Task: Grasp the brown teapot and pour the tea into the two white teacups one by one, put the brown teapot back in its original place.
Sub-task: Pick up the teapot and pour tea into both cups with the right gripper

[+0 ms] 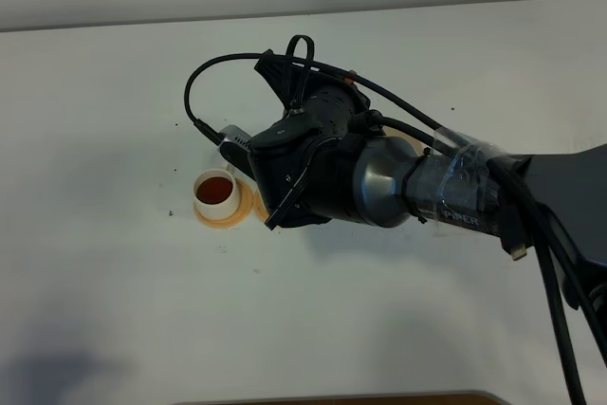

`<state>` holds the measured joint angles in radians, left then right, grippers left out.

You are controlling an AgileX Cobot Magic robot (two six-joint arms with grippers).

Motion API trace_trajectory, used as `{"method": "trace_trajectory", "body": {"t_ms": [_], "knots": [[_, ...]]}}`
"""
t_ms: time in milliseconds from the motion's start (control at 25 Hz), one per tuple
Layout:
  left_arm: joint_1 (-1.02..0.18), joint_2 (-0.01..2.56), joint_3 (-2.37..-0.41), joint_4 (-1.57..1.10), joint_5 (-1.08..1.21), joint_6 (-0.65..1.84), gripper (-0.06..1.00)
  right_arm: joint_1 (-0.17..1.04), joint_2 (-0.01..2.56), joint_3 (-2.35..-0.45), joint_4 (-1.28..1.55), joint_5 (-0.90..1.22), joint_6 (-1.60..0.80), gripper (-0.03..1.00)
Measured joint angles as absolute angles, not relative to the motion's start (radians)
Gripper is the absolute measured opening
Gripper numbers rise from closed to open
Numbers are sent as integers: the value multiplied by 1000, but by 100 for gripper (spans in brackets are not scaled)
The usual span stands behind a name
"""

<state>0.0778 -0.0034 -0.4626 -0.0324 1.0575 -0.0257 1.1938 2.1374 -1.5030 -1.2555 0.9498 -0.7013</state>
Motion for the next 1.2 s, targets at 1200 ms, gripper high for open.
{"method": "trace_trajectory", "body": {"t_ms": [1200], "knots": [[78,-3,-463,-32,1057,-26,29,1194,2137,-1503,-1311,928,-777,13]]}}
